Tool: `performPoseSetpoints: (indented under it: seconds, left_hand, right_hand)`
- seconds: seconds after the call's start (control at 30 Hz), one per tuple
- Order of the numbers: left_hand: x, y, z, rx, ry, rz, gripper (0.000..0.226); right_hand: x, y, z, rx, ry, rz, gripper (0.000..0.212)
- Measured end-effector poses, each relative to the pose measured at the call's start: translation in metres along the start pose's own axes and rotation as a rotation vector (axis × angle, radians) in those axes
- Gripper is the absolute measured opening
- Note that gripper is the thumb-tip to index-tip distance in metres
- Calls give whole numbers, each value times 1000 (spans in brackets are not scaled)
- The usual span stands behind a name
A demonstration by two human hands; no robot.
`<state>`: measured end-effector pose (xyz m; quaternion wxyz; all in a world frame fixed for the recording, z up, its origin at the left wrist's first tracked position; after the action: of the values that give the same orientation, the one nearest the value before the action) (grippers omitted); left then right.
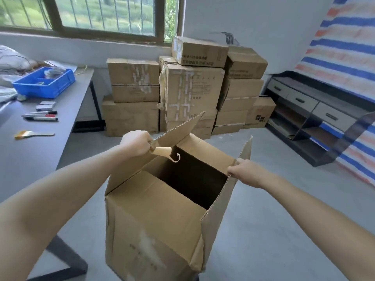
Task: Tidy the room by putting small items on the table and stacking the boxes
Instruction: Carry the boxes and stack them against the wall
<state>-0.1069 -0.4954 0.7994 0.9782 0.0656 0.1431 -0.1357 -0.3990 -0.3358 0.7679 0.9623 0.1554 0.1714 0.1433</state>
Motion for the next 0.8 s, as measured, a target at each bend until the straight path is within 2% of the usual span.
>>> performPoseSetpoints:
  seconds: [0.07, 0.13, 0.23, 0.4, 0.5, 0.67, 0.8]
  left_hand:
    - [-13, -37, 2, -6, -73, -18, 32]
    - [-21, -72, 7, -1, -121, -16, 26]
    - [-21, -117, 17, 42, -190, 14, 32]
    - [-4, -174, 33, 48, -299, 66, 26]
    - [21, -204, 45, 21, -297, 104, 20]
    - [77, -265, 51, -40, -246, 94, 23]
    - [121, -335, 63, -83, -236, 99, 23]
  right_hand:
    - [-26, -37, 3, -116, 151, 108, 24]
    - [-50, -80, 9, -239, 205, 214, 18]
    - [-76, -148, 13, -145, 109, 273, 24]
    - [-116, -242, 37, -167, -68, 447, 24]
    - [-125, -295, 43, -209, -172, 479, 16]
    - [-121, -396, 72, -221, -254, 466, 26]
    - [-123, -469, 102, -232, -187, 461, 19]
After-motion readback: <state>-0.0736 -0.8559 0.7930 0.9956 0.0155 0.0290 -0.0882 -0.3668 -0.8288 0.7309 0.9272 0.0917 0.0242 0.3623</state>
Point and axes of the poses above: each hand's wrist, its own y-axis away from the middle knuckle, its own z-axis out of the back of the hand, x = y × z, the point moved 1 cm from there along -y, towards the middle knuckle, and after that the axes turned 11 degrees about z, right-handed, at the moved point
